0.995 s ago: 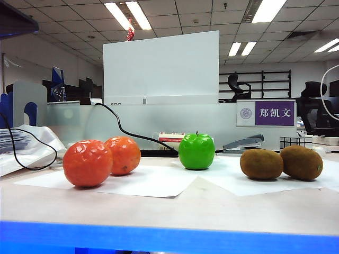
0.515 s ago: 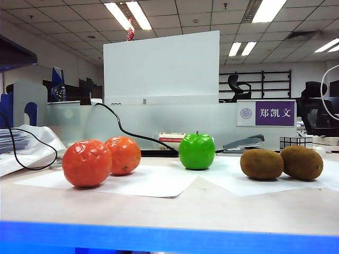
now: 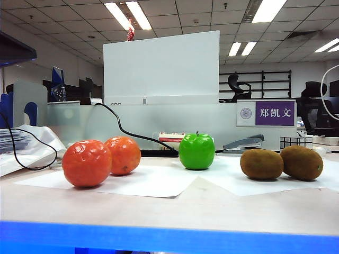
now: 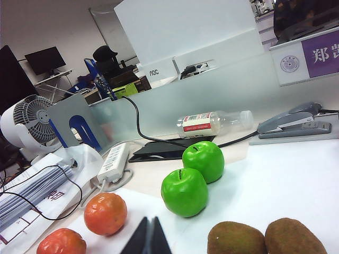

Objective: Put the same fruits together.

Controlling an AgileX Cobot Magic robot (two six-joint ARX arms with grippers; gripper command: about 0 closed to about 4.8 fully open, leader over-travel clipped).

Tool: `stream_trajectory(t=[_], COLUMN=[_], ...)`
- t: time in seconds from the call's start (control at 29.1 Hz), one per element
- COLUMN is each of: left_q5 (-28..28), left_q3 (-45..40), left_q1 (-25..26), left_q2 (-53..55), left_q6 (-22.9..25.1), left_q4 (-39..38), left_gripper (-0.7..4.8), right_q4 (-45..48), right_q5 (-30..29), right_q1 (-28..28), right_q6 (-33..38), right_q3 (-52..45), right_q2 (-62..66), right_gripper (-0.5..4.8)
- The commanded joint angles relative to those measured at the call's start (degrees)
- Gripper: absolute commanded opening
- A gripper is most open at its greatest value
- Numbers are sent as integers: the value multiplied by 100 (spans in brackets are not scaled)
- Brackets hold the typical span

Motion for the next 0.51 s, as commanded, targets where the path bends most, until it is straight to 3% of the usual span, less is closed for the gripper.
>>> stream_trajectory(t=[0.03,0.34,0.51], left_q5=[31,31,-9], left_q3=[7,7,9], left_q1=[4,4,35], left_q2=[0,0,-417], left_q6=[-13,-13,195], left_q4=[35,37,-422], left_gripper=[-5,-5,-6], right_q4=[74,74,79], right_q5=[24,24,22], right_q1=[4,4,7], right_q6=[0,0,0], right_q3=[20,20,20], right_q2=[0,0,2], right_gripper=[-8,-8,-8])
